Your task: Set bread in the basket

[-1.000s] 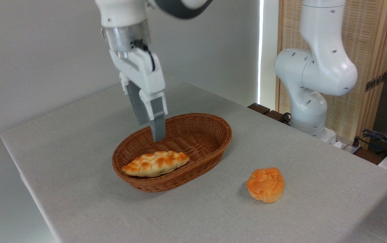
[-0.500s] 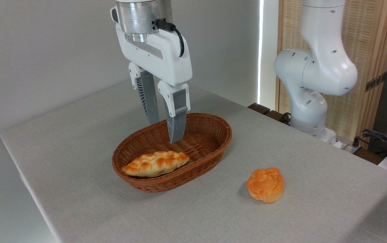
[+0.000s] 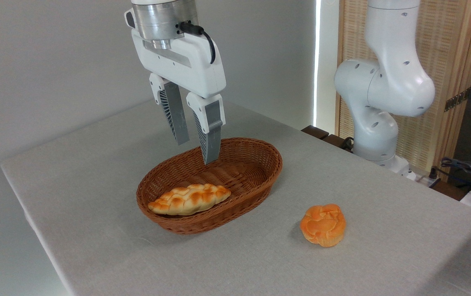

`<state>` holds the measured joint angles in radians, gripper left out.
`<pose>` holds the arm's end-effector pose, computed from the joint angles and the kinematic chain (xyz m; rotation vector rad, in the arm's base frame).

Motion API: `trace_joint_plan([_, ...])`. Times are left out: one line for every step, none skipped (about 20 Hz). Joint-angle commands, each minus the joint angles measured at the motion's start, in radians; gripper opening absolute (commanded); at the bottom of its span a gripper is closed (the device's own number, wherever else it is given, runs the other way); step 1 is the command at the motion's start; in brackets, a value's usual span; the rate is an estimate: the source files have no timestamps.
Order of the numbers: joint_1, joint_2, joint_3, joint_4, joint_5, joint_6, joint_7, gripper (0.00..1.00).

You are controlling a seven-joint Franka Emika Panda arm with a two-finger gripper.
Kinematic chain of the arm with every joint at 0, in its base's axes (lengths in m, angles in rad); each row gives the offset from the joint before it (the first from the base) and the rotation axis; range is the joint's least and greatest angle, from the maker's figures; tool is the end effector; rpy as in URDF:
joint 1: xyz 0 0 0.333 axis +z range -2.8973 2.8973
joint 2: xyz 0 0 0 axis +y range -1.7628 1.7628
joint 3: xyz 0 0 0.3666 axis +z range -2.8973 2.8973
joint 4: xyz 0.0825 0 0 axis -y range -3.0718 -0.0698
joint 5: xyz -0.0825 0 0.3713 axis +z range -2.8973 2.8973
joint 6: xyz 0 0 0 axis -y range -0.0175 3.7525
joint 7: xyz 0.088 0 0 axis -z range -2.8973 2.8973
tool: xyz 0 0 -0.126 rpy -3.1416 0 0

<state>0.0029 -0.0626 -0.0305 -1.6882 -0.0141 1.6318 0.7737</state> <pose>0.5232 -0.0167 0.6406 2.8849 -1.2205 0.0159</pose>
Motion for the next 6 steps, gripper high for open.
trace_joint_plan([-0.003,0.014,0.017,0.031,-0.018,-0.03,-0.007,1.0])
trace_joint_plan([-0.003,0.014,0.017,0.03,-0.018,-0.032,-0.005,1.0])
trace_joint_plan([-0.003,0.014,0.017,0.03,-0.018,-0.032,-0.007,1.0])
trace_joint_plan([-0.003,0.014,0.015,0.03,-0.017,-0.03,-0.005,1.0])
trace_joint_plan([-0.003,0.014,0.015,0.03,-0.017,-0.032,-0.005,1.0])
trace_joint_plan([-0.003,0.014,0.015,0.03,-0.018,-0.032,-0.001,1.0])
